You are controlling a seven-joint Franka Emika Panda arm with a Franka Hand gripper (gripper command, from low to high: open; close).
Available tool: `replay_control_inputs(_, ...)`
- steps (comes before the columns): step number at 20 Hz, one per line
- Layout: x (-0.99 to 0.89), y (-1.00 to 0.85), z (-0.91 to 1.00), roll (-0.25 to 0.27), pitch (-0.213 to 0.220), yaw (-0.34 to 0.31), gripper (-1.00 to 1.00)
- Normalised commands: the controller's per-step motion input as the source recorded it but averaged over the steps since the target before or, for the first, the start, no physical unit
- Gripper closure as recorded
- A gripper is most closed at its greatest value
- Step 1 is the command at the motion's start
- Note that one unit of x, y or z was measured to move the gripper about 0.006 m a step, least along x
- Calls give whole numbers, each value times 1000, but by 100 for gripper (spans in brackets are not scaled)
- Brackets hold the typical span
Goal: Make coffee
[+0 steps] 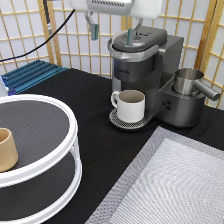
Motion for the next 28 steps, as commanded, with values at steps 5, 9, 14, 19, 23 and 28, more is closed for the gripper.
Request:
replay_control_inputs(5, -181, 78, 126, 35, -7, 330, -100)
replay_control_inputs(9, -86, 31, 11, 22, 0, 359, -100)
replay_control_inputs(14, -151, 25, 0, 9, 0, 360, -100)
replay_control_inputs(19, -150, 149, 43, 1, 0, 324, -100)
replay_control_inputs(23, -86, 449, 61, -1, 0, 228, -100)
replay_control_inputs(28, -63, 575, -53, -22, 3, 165, -100)
